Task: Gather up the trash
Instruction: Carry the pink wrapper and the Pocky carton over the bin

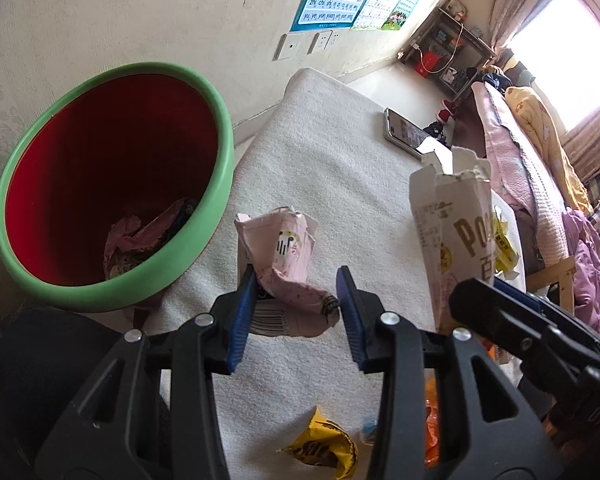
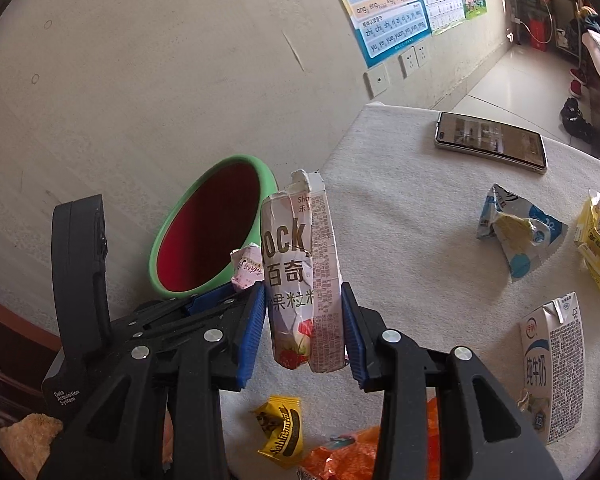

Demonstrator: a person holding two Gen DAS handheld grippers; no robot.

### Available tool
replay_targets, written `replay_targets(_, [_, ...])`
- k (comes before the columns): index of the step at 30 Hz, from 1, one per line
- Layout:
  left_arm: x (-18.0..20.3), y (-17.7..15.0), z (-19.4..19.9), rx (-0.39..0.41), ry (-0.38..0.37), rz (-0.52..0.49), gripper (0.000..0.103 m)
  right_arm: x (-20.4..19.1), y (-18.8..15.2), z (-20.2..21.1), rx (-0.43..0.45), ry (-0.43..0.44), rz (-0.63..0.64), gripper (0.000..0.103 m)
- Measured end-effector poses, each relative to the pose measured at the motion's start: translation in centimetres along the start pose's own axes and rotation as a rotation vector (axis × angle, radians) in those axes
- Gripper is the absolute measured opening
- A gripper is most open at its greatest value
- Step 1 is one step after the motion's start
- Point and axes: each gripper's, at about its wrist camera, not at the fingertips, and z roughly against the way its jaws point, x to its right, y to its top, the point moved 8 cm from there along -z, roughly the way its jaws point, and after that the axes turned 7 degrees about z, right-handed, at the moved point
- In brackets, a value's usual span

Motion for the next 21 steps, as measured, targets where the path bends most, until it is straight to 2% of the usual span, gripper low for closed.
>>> replay_targets(11, [-3.5,3.3,2.8,0.097,0.071,0.021,0.039,-0.2,0.4,-1.0,-0.016,0.0,0.018,0.037])
replay_targets(21, [-6.7,4.8,4.2,0.137,0.109,0.078,0.039,-1.8,0.7,-1.7,-0.024,0.019,0.065,0.037])
